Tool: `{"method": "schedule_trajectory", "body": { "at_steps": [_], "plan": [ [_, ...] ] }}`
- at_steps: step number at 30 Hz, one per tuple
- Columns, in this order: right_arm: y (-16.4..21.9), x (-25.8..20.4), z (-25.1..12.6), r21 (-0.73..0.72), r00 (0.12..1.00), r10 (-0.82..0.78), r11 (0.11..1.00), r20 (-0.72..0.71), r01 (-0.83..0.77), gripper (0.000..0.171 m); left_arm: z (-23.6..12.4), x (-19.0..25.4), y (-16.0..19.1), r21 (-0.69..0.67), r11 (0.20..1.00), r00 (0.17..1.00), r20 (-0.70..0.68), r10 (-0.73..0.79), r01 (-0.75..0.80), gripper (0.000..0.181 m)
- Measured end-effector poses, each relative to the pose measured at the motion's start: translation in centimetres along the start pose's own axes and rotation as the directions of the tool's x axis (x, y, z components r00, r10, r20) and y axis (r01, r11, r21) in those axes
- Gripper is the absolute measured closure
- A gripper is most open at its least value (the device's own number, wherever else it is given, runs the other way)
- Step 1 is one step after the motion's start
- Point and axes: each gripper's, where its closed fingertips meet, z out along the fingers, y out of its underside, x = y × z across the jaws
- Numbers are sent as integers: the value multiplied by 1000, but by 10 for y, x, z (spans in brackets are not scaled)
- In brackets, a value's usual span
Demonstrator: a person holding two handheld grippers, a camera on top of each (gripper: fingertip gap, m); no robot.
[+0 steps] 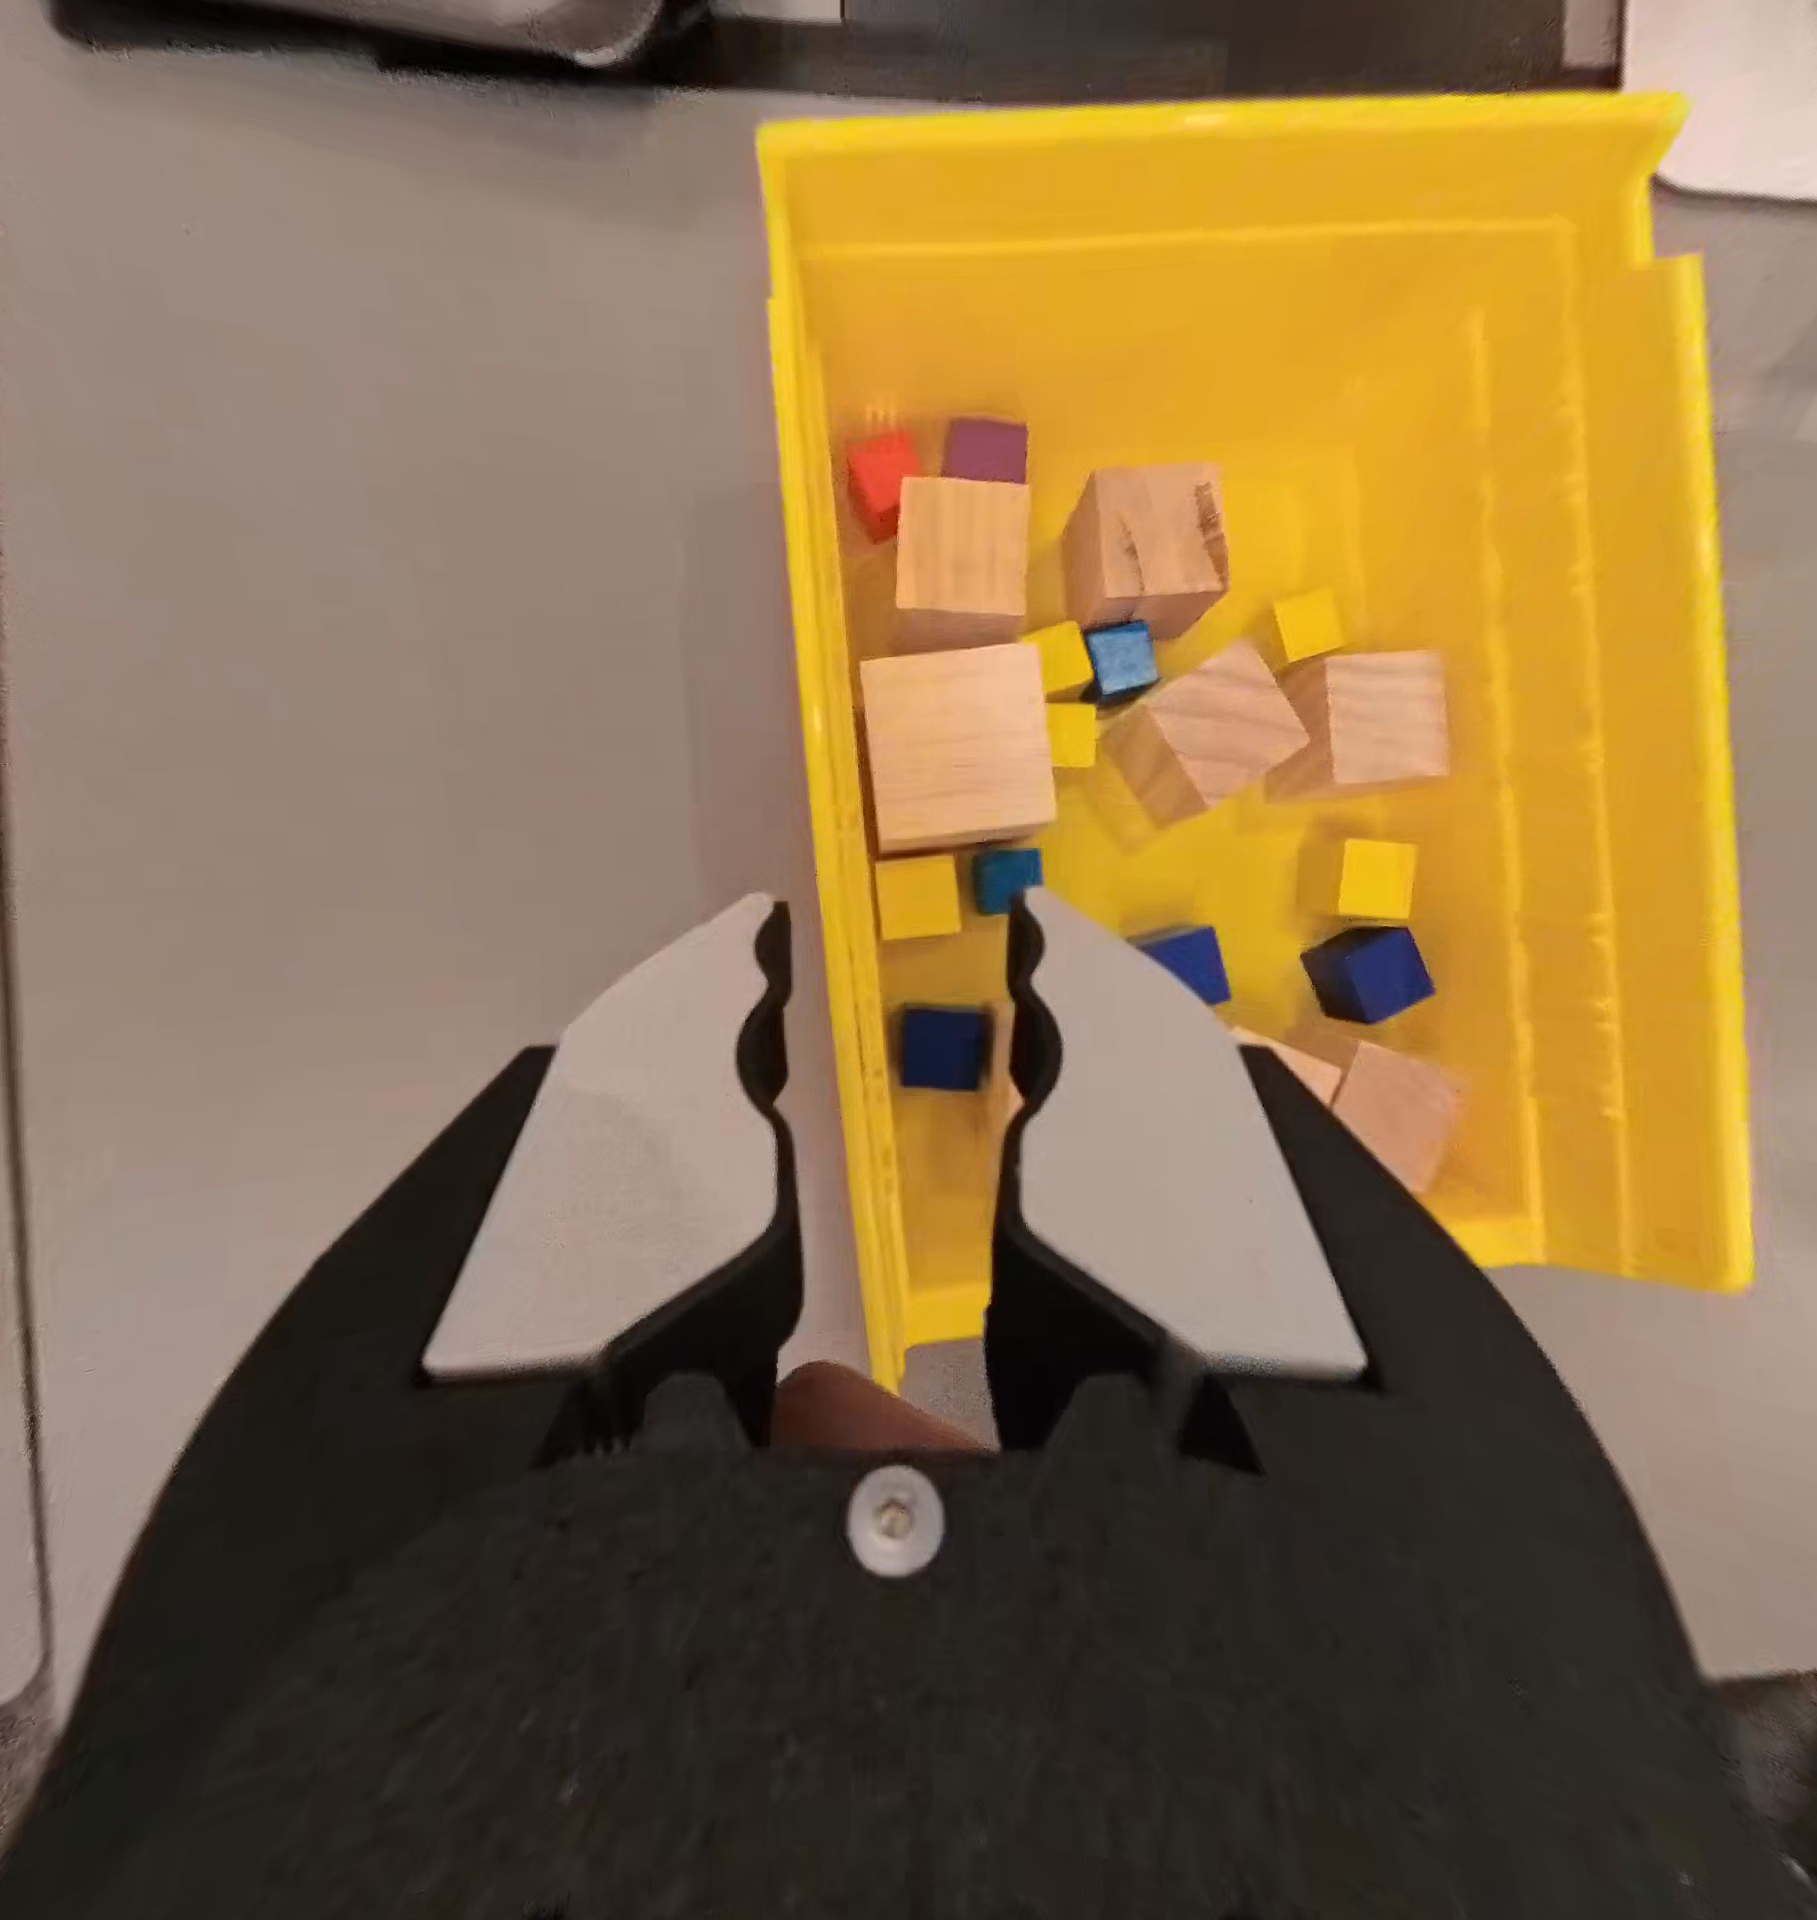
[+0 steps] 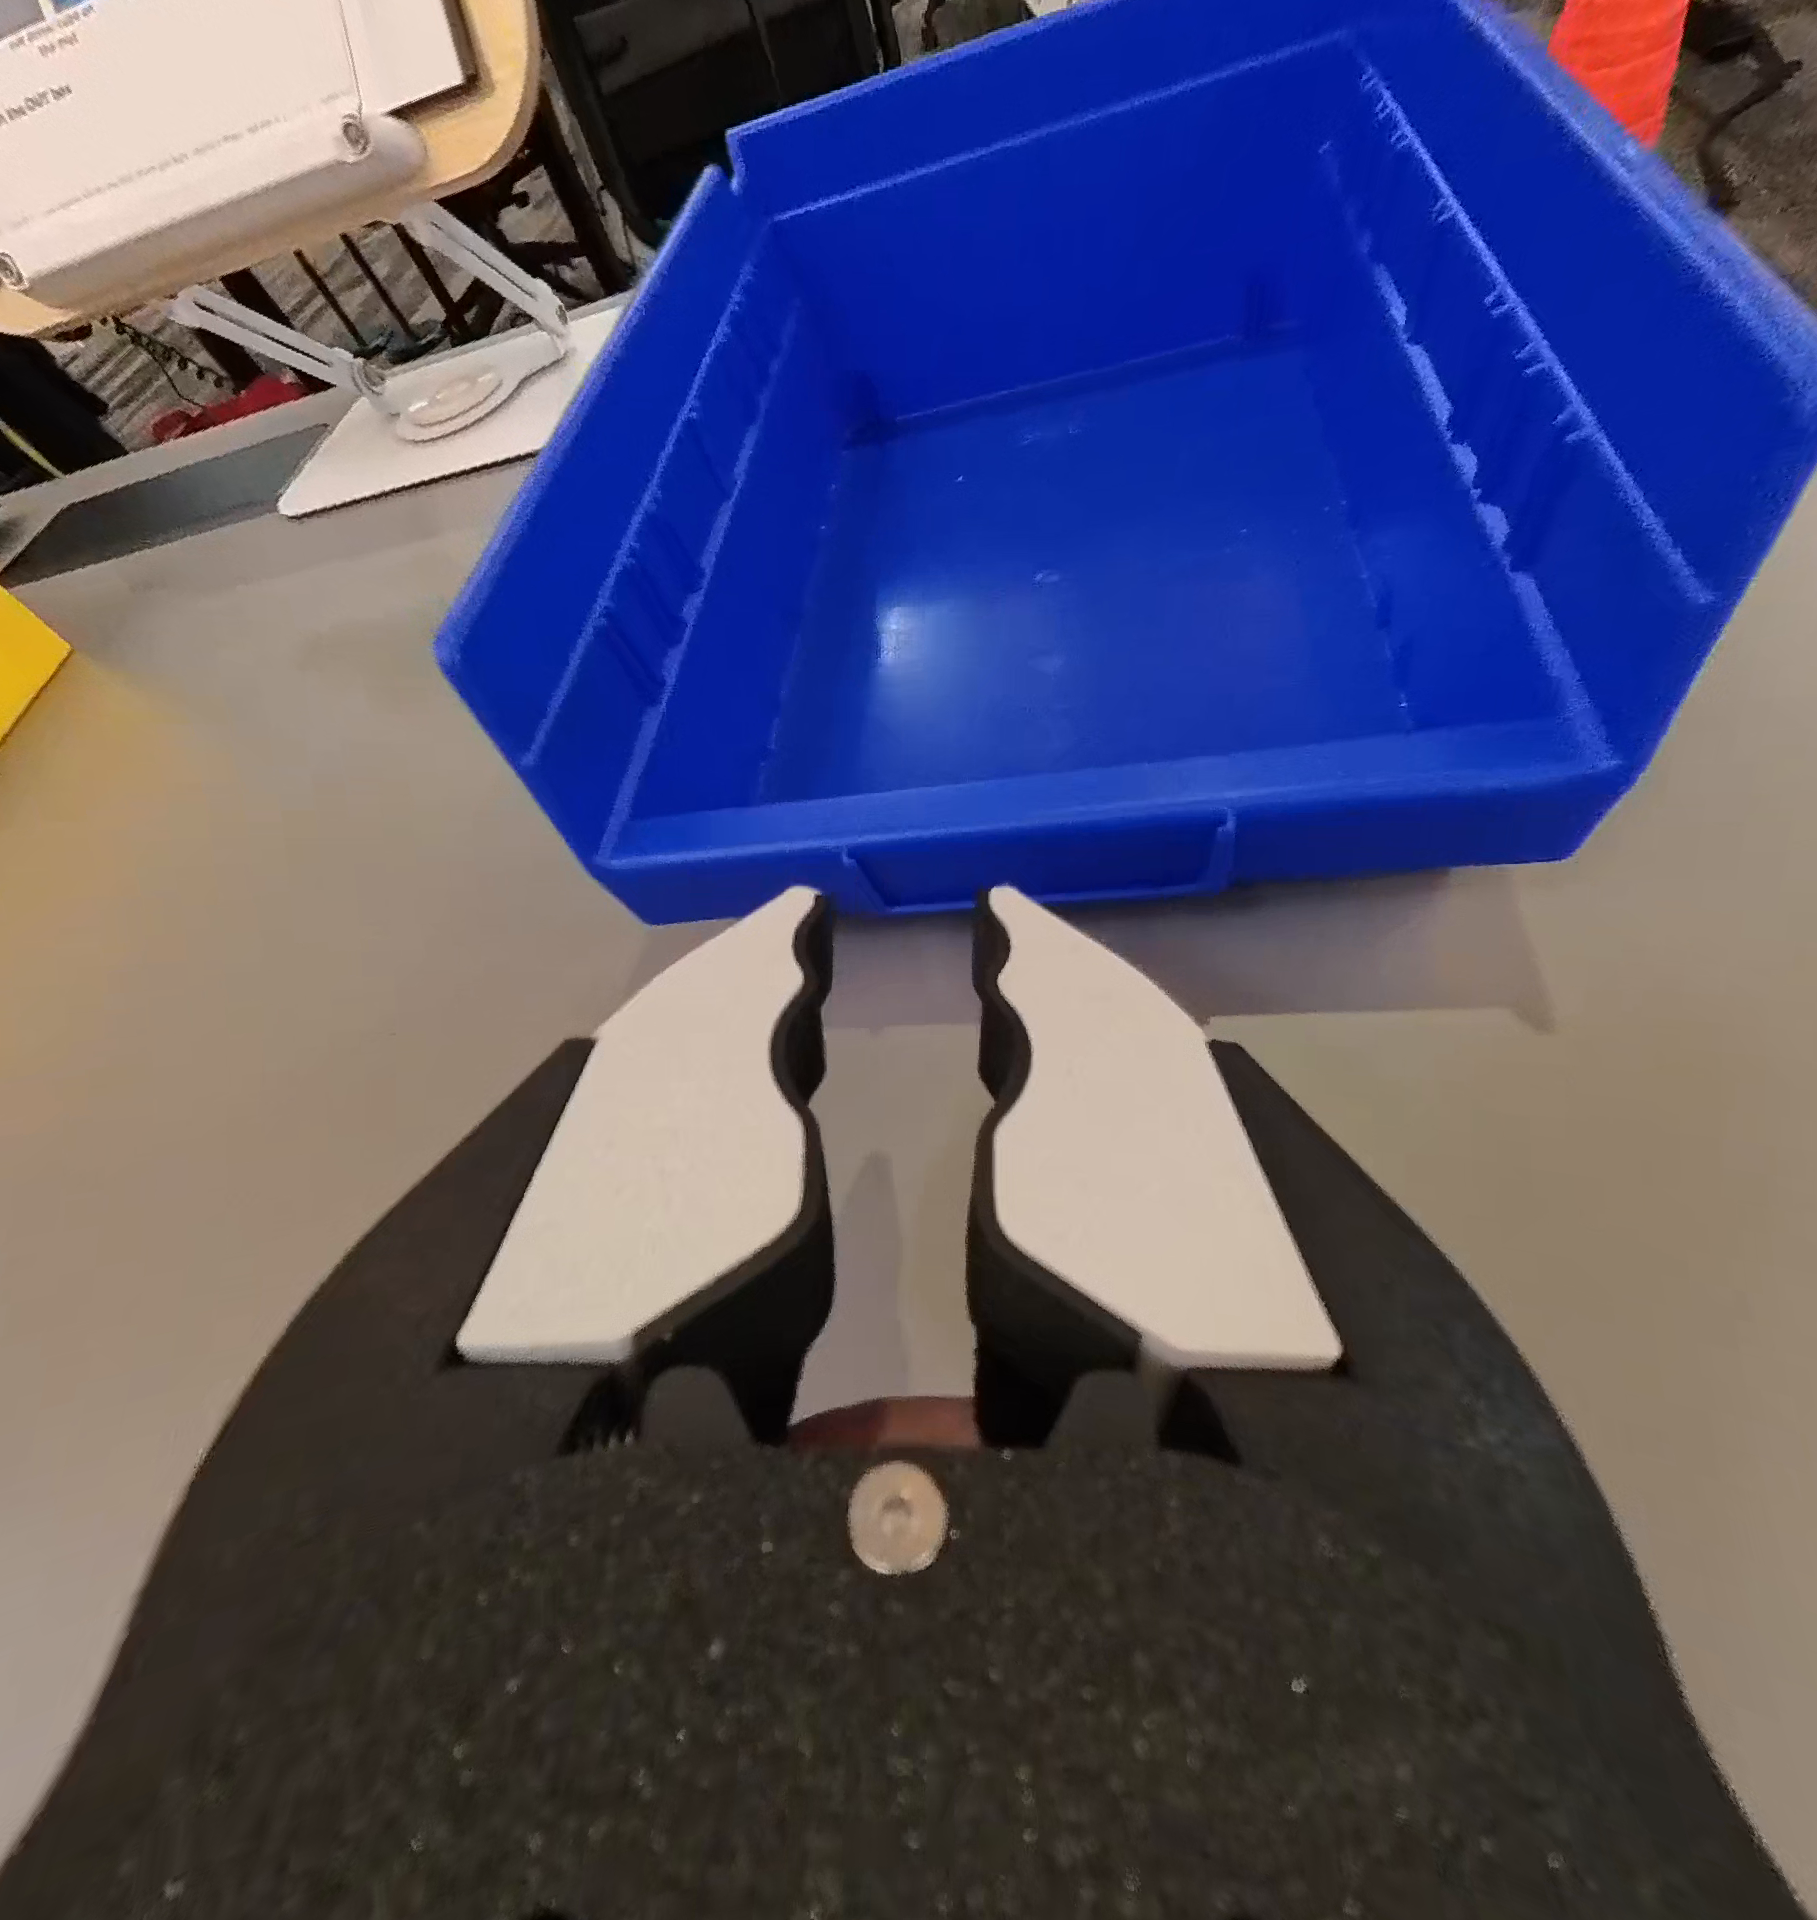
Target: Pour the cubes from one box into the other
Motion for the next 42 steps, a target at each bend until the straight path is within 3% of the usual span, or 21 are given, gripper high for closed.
{"method": "schedule_trajectory", "body": {
  "at_steps": [4, 8, 12, 14, 15, 17, 20, 25, 31, 34, 35, 39, 41, 42],
  "plan": [
    [3, -2, 1, -12, 1000, -25, 1000, -8, 25, 146, 43, -4, -20, -148, 985, 990, -90, -108, 94, 142],
    [10, -7, 6, -44, 1000, -18, 999, 12, 19, 146, 74, -35, -46, -154, 984, 995, 62, -80, 88, 151],
    [13, -21, 8, -61, 1000, -16, 998, 15, 17, 146, 104, -37, -49, -236, 966, 994, 46, -95, 103, 142],
    [8, -45, 11, -53, 998, -51, 997, 43, 53, 146, 111, -29, -50, -254, 963, 996, 14, -86, 87, 159],
    [5, -61, 15, -54, 993, -100, 993, 59, 103, 146, 113, -22, -51, -260, 963, 997, -11, -78, 72, 178],
    [-4, -103, 25, -66, 968, -225, 970, 112, 233, 145, 115, -23, -53, -269, 962, 999, 28, -42, 48, 178],
    [-19, -178, 46, -111, 898, -350, 914, 267, 389, 141, 114, -20, -50, -258, 964, 998, 44, -55, 65, 178],
    [-39, -299, 99, -224, 778, -333, 831, 533, 510, 130, 106, -6, -34, -264, 963, 998, 29, -51, 57, 178],
    [1, -400, 123, -355, 561, -350, 503, 750, 788, 126, 96, 19, -13, -244, 969, 999, 30, -41, 47, 178],
    [18, -415, 134, -458, 590, -340, 394, 733, 797, 125, 92, 31, -4, -229, 973, 999, 23, -37, 41, 177],
    [20, -418, 138, -493, 615, -324, 385, 719, 780, 143, 91, 32, -2, -223, 974, 999, 33, -30, 37, 177],
    [32, -404, 153, -626, 693, -368, 301, 620, 720, 152, 85, 37, 8, -203, 977, 998, 39, -51, 58, 177],
    [20, -413, 144, -594, 690, -345, 352, 637, 724, 155, 83, 38, 13, -195, 979, 998, 40, -45, 52, 177],
    [8, -415, 142, -562, 686, -358, 396, 634, 726, 144, 82, 38, 15, -190, 981, 998, 37, -42, 48, 177]
  ]
}}
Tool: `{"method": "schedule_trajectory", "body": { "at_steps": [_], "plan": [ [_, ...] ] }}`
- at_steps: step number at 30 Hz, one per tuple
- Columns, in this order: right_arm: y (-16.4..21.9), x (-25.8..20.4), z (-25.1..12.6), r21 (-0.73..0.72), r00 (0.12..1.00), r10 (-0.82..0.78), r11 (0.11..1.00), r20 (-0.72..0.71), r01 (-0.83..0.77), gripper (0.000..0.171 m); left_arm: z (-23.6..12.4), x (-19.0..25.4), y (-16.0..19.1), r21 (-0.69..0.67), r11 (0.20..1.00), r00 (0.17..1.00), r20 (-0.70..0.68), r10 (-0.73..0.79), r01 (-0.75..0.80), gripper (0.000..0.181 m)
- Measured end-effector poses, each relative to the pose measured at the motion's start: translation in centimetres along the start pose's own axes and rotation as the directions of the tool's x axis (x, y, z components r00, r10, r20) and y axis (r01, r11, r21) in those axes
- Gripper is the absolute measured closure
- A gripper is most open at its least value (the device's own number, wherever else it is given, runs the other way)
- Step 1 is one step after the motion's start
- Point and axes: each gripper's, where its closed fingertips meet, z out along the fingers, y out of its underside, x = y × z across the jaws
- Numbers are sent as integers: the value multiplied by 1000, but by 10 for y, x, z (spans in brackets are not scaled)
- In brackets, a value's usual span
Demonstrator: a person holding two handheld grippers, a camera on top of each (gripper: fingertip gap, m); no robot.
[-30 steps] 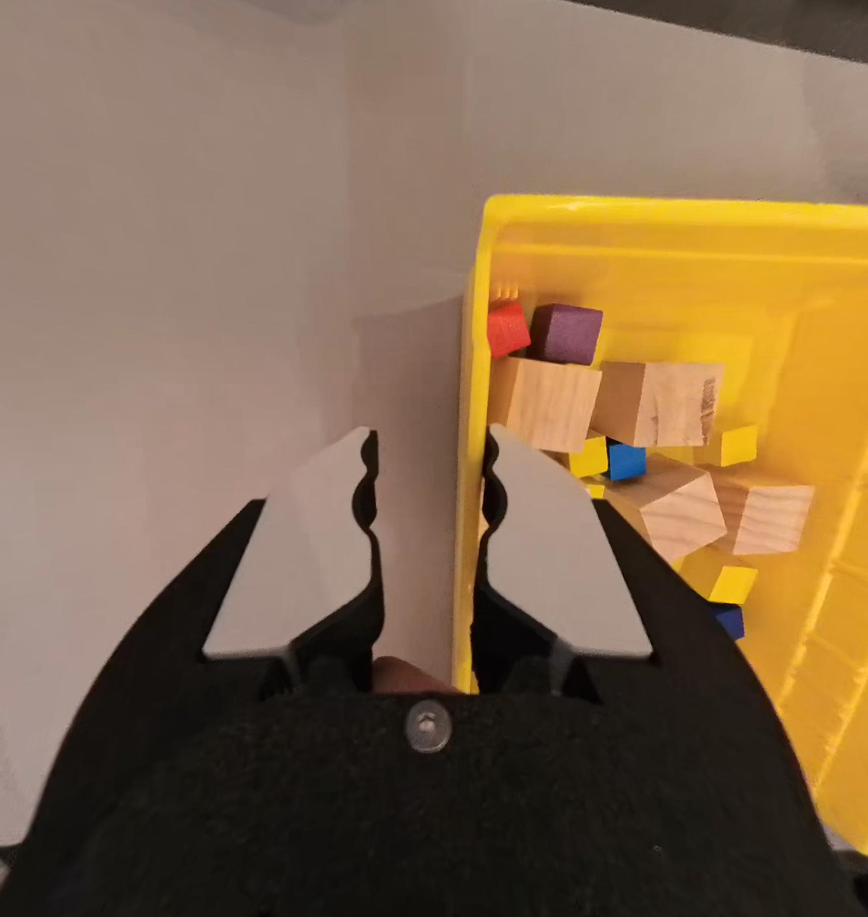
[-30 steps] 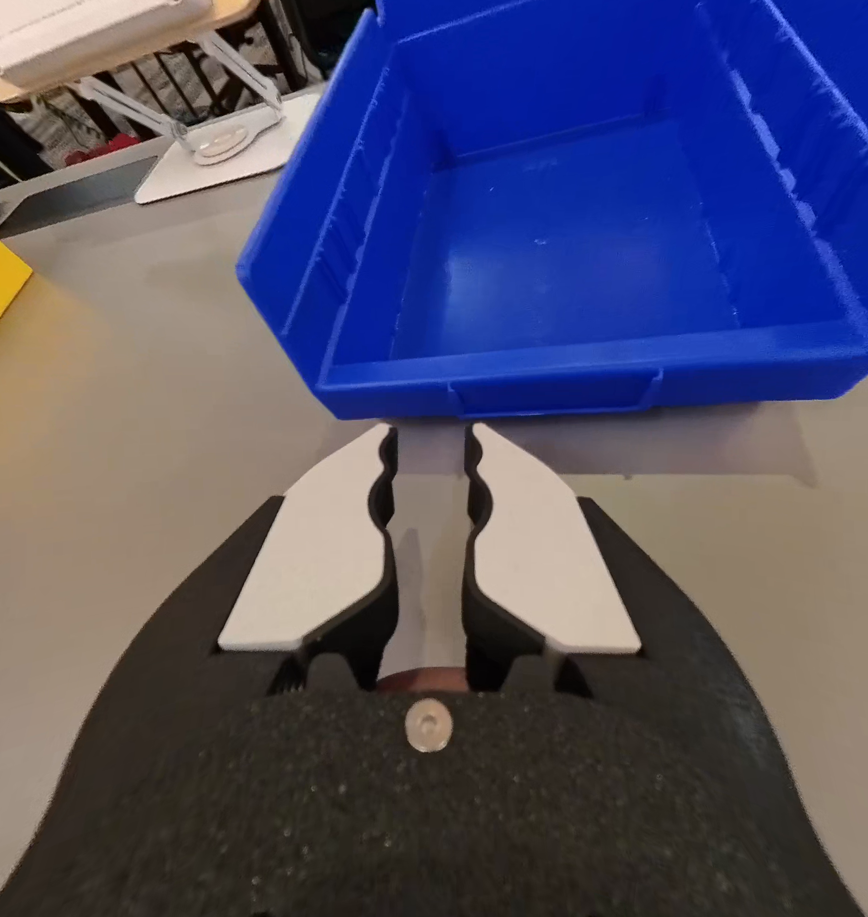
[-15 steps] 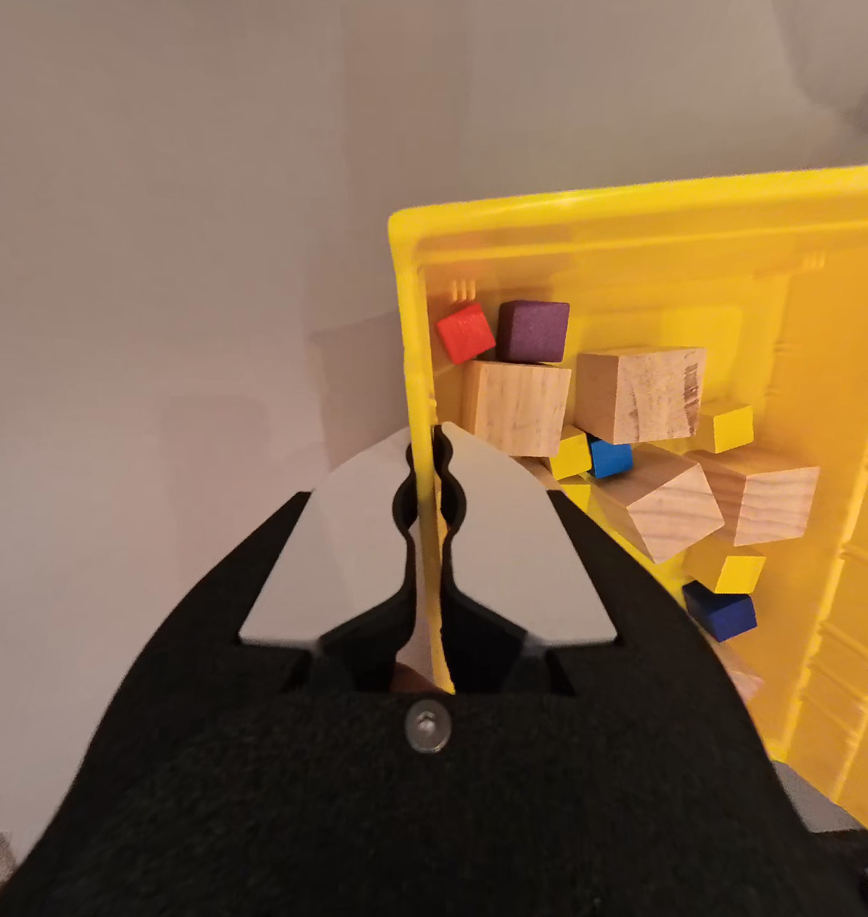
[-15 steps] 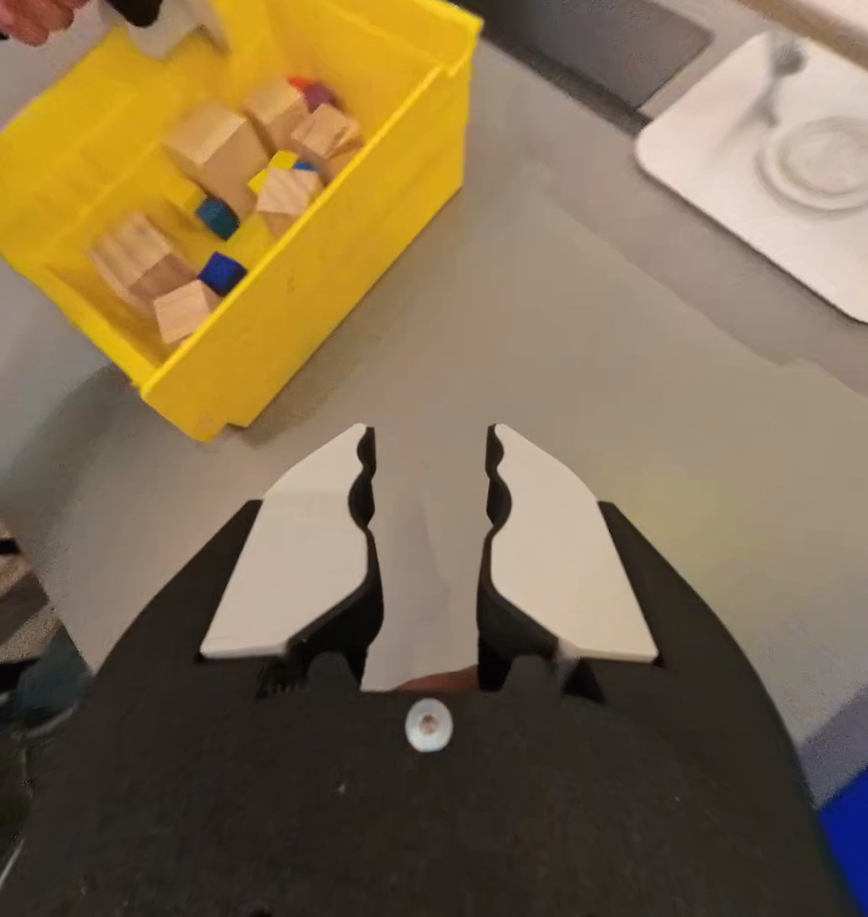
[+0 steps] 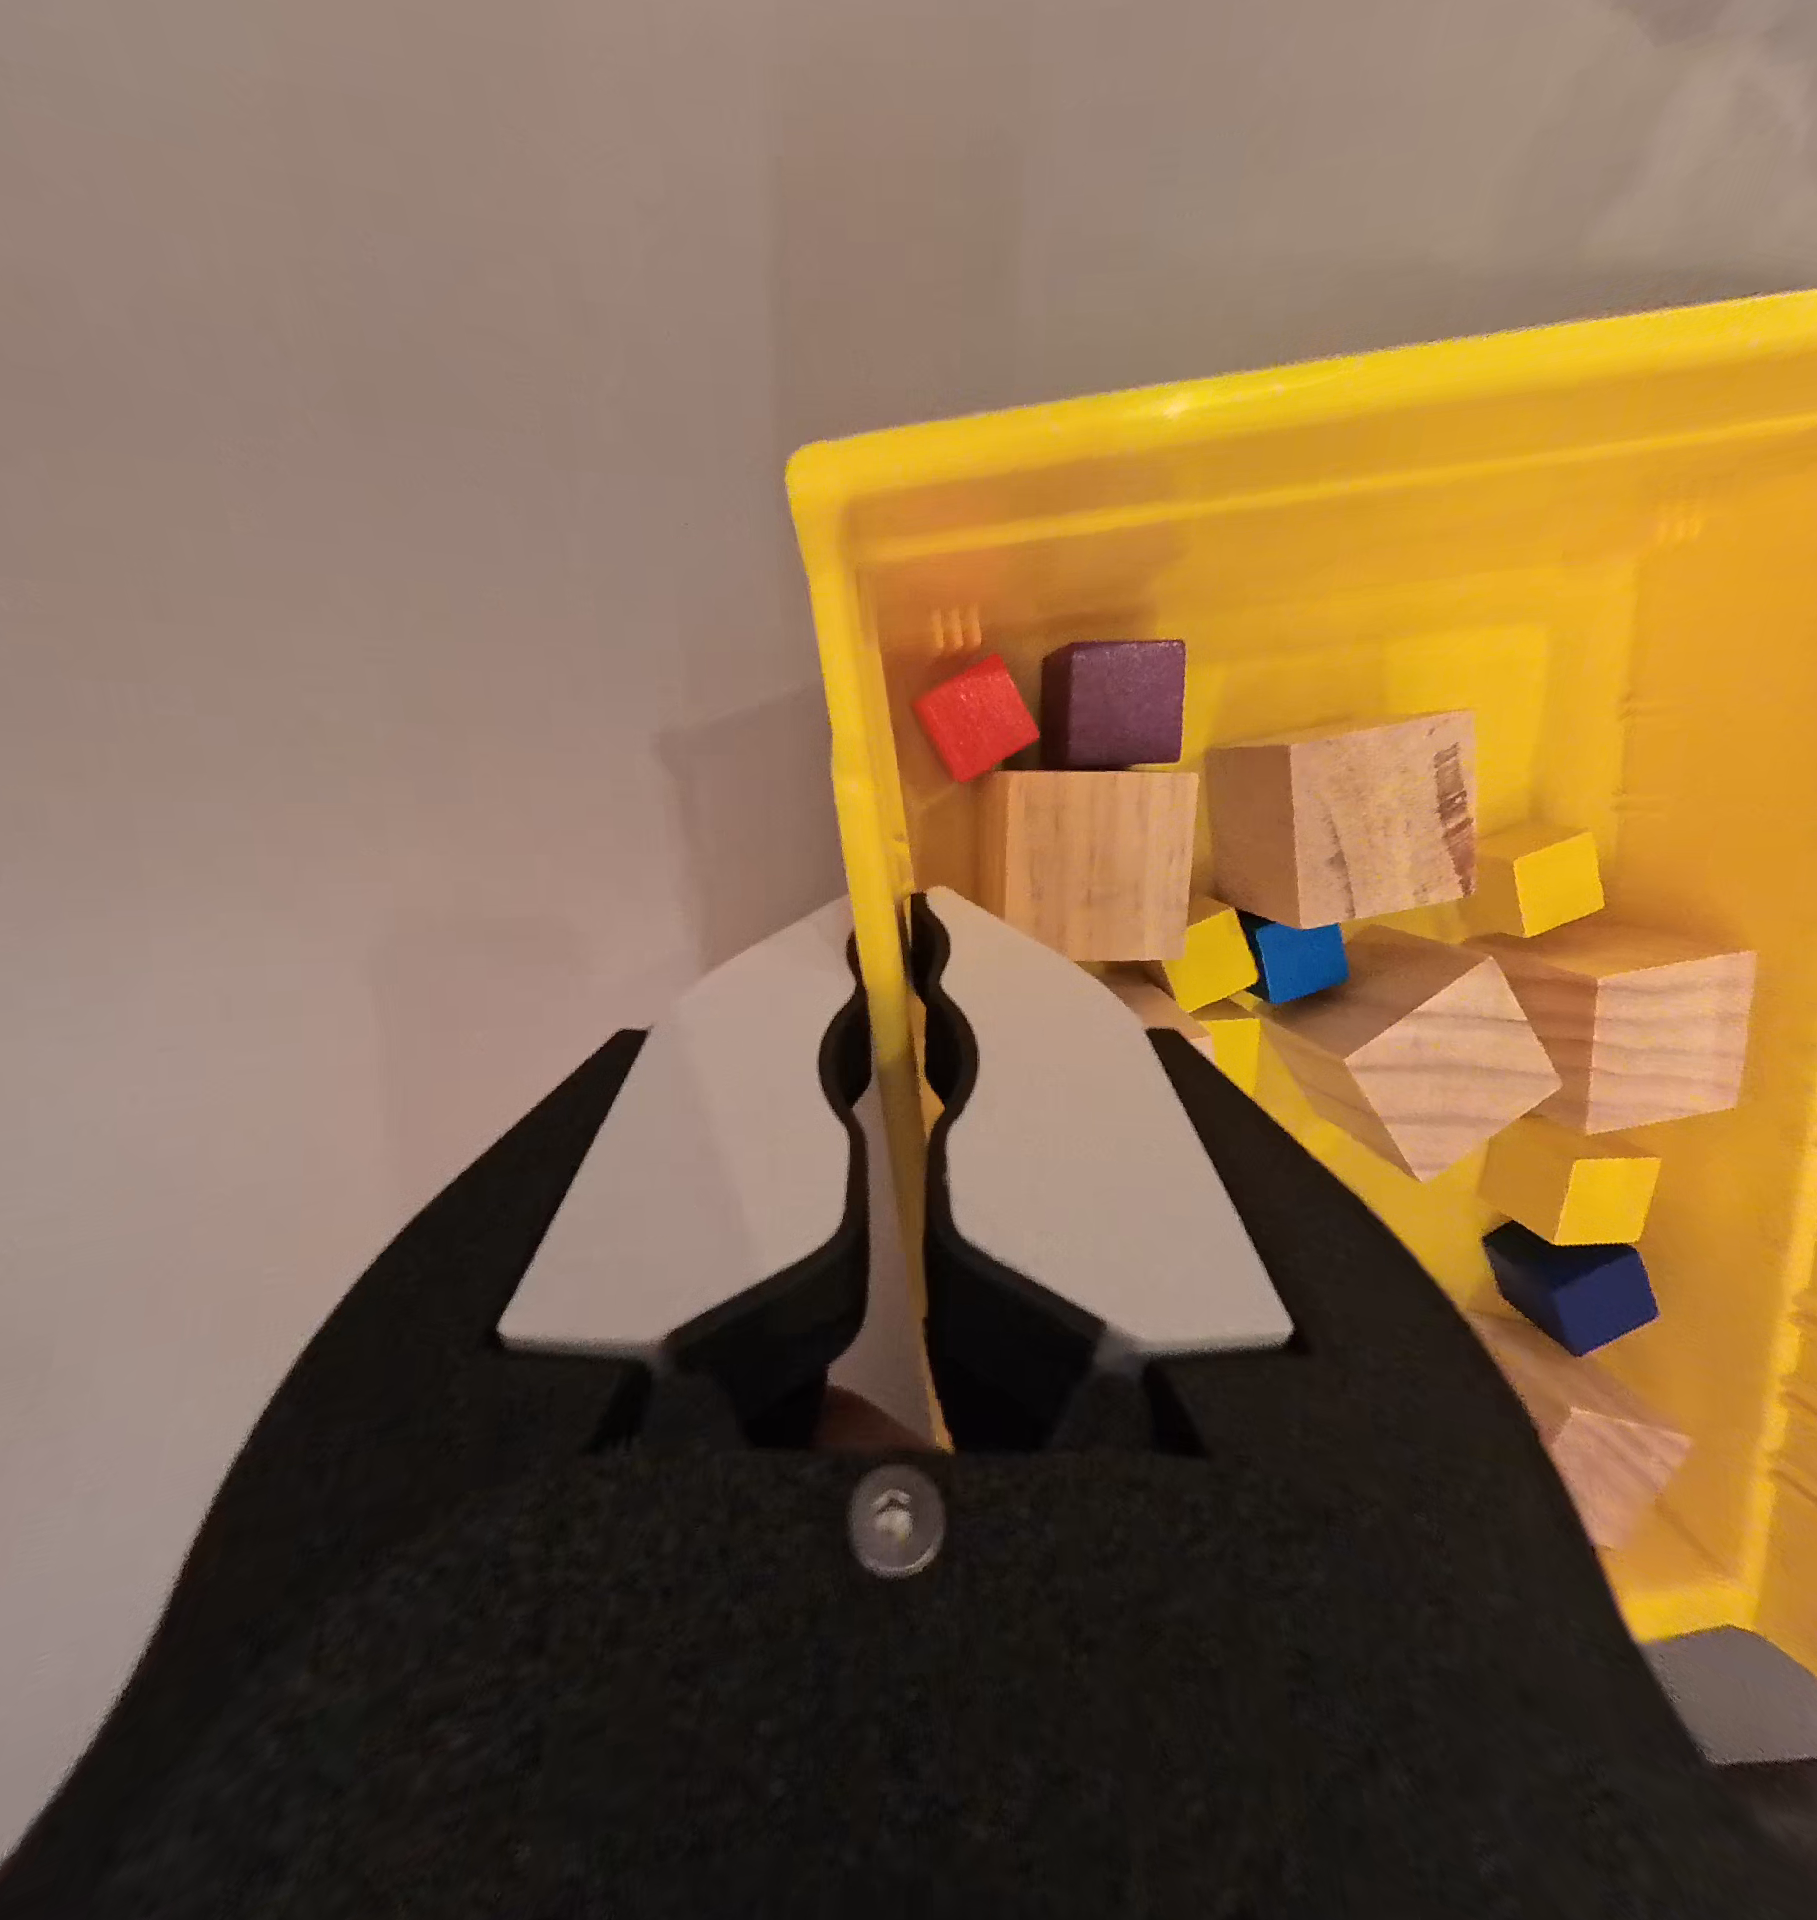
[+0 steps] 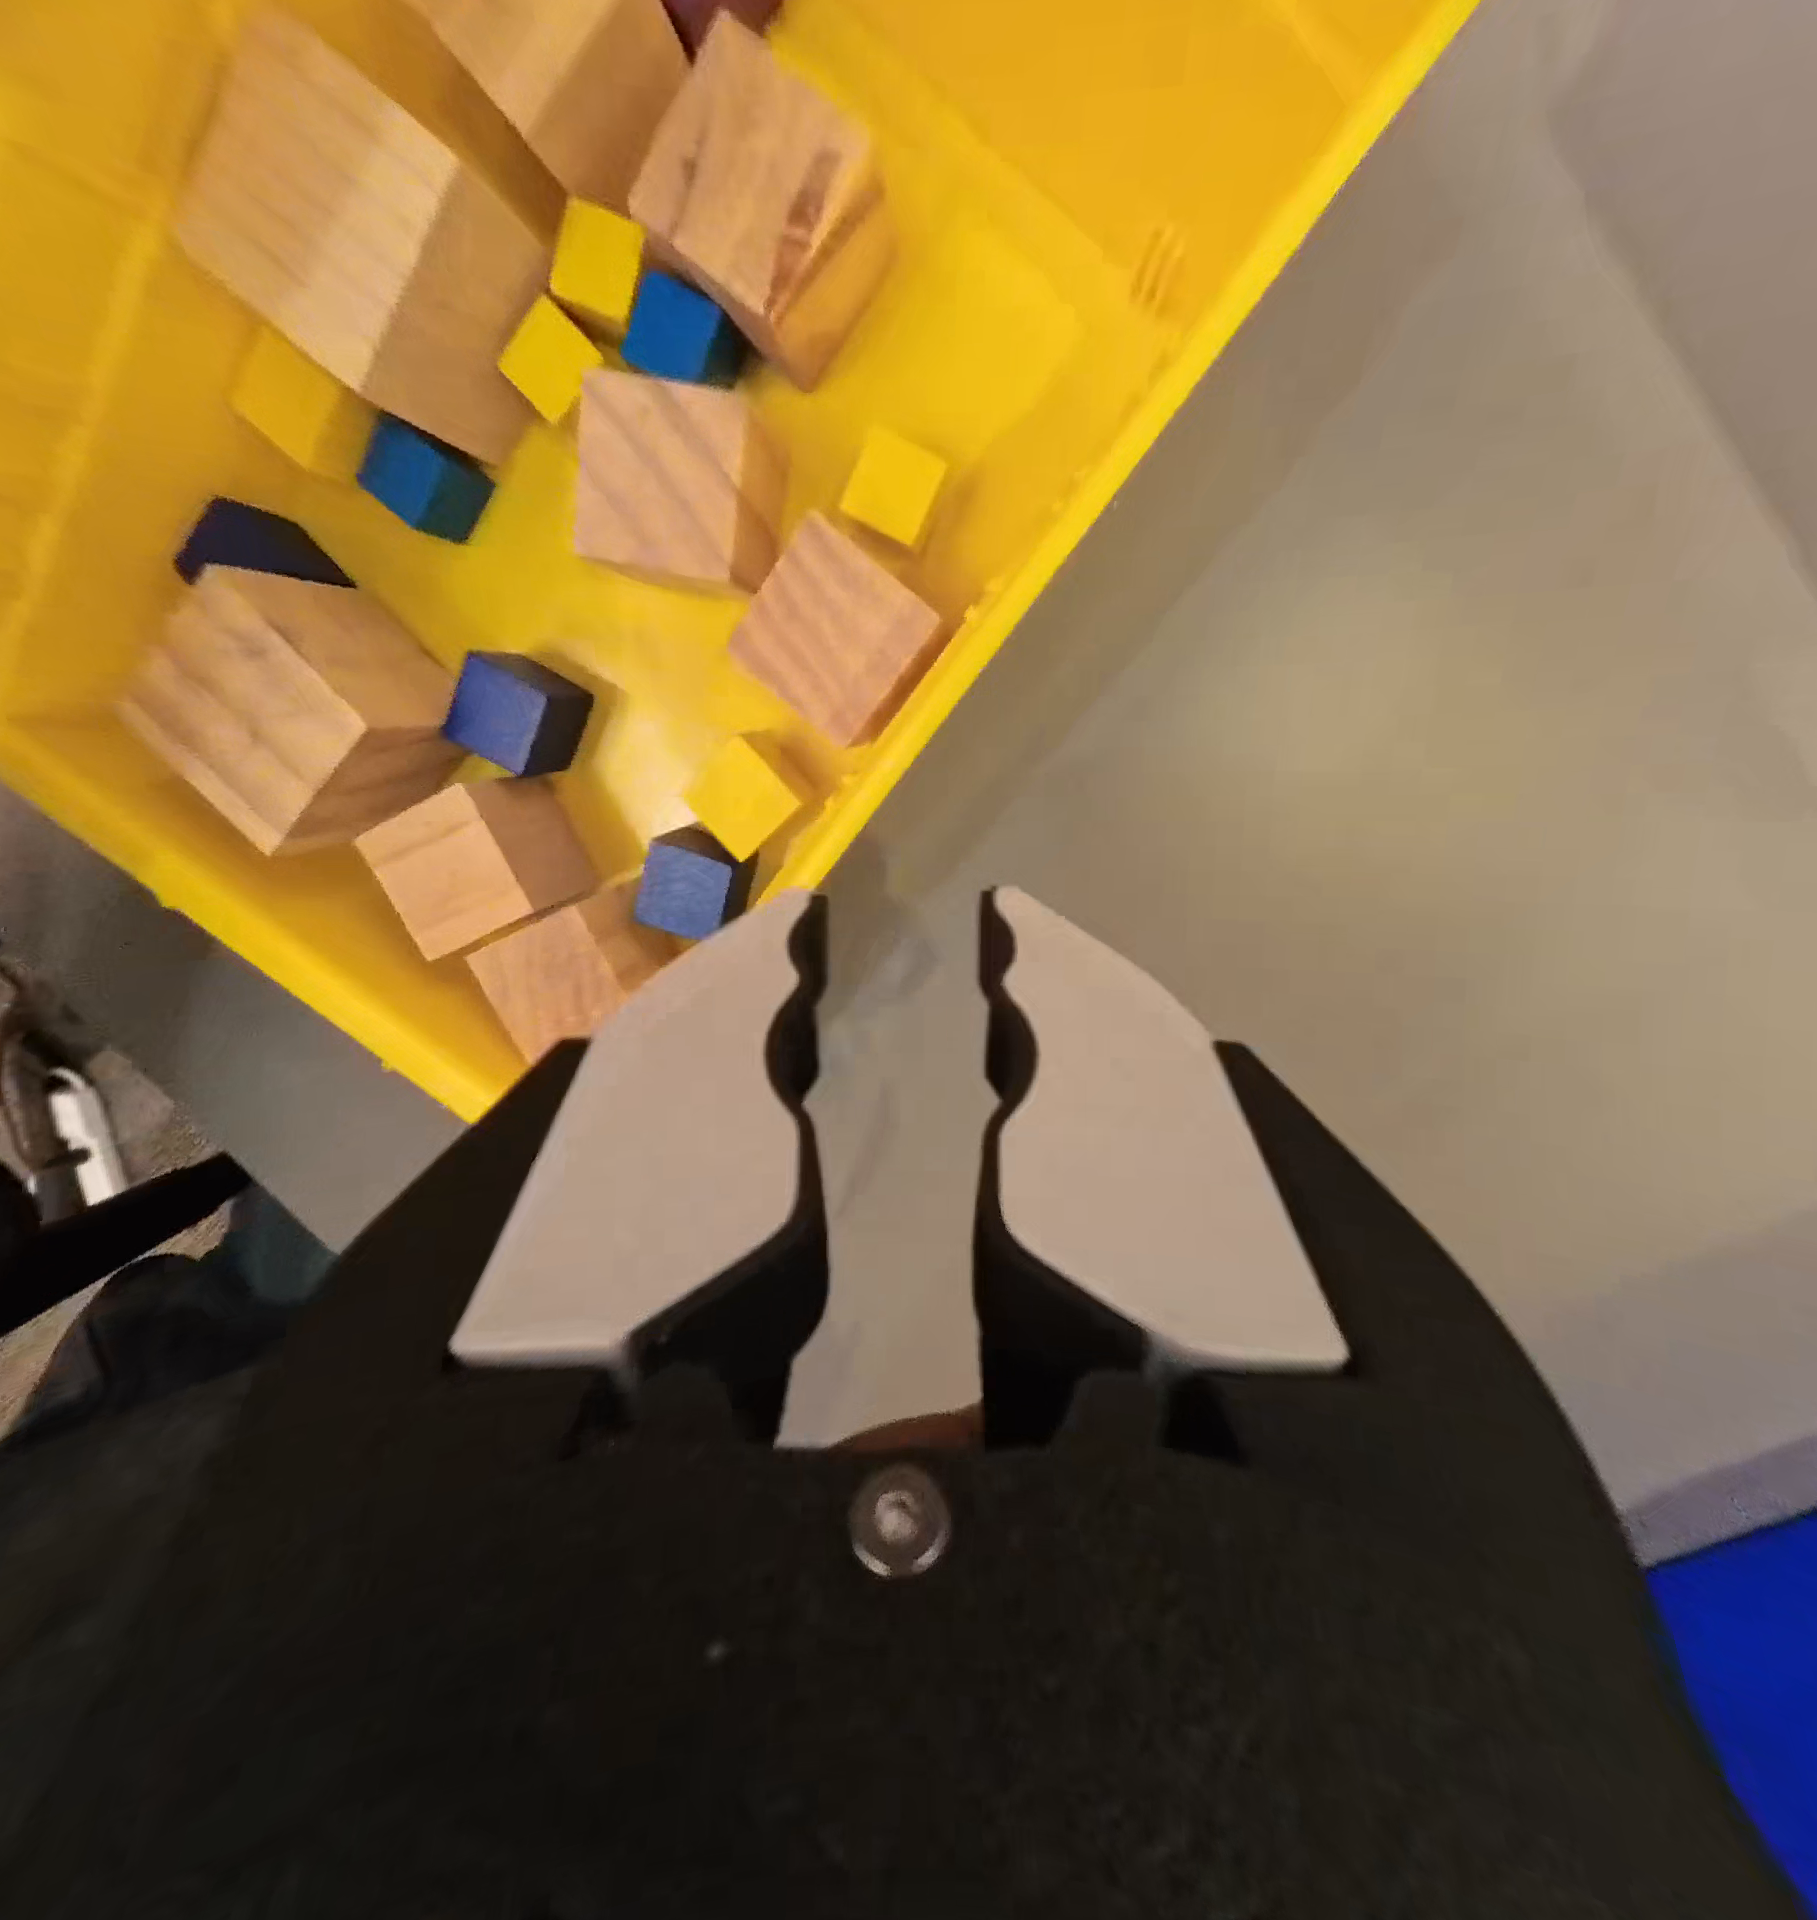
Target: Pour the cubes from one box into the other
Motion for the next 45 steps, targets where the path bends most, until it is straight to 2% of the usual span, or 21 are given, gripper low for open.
{"method": "schedule_trajectory", "body": {
  "at_steps": [2, 4, 6, 7, 10, 11, 13, 14, 15, 17, 19, 21, 26, 31, 36, 41, 45],
  "plan": [
    [-1, -3, -13, 37, 1000, 5, 999, 4, -5, 131, -1, 1, 3, -1, 1000, 1000, -14, 2, -2, 177],
    [6, -7, -9, -3, 999, 28, 1000, 18, -28, 124, -2, 3, 7, -18, 1000, 1000, -20, -5, 5, 177],
    [5, 7, 2, -14, 996, 64, 998, -59, -65, 124, -3, 4, 11, -34, 999, 1000, -12, -1, 0, 177],
    [-3, 8, 6, 19, 993, 107, 994, -46, -106, 128, -3, 6, 12, -37, 999, 1000, -7, 3, -3, 176],
    [-3, 12, 31, -49, 986, 157, 986, -50, -160, 134, -4, 12, 18, -40, 999, 1000, -30, -9, 8, 177],
    [-1, 9, 40, -84, 985, 169, 982, -30, -171, 125, -4, 14, 19, -38, 999, 999, -38, -20, 19, 177],
    [3, 9, 54, -131, 981, 189, 973, -37, -192, 144, -4, 20, 20, -33, 999, 998, -54, -30, 28, 177],
    [5, 13, 58, -150, 980, 187, 969, -68, -196, 157, -4, 24, 21, -36, 999, 997, -65, -28, 26, 177],
    [6, 23, 59, -150, 975, 180, 968, -133, -199, 162, -3, 29, 22, -46, 999, 998, -66, -13, 10, 176],
    [7, 37, 55, -156, 971, 163, 969, -175, -191, 163, -3, 41, 24, -64, 997, 998, -62, 30, -34, 175],
    [14, 47, 47, -157, 970, 195, 963, -145, -217, 165, -1, 53, 23, -73, 996, 997, -65, 47, -51, 175],
    [25, 60, 33, -162, 966, 215, 958, -146, -238, 165, 3, 74, 18, -60, 997, 992, -122, 38, -45, 176],
    [63, 116, -16, -147, 942, 227, 952, -249, -268, 166, 3, 153, 3, -15, 998, 970, -235, 56, -61, 176],
    [108, 178, -93, -102, 903, 303, 932, -306, -347, 166, -30, 253, -25, 25, 986, 934, -318, 163, -164, 177],
    [157, 236, -171, -56, 861, 388, 902, -328, -428, 166, -78, 353, -63, 71, 941, 896, -290, 337, -331, 177],
    [180, 281, -228, 1, 843, 448, 883, -298, -469, 167, -118, 422, -100, 108, 897, 856, -268, 442, -430, 177],
    [200, 318, -262, 43, 808, 514, 850, -289, -526, 166, -135, 476, -128, 129, 864, 827, -248, 504, -487, 176]
  ]
}}
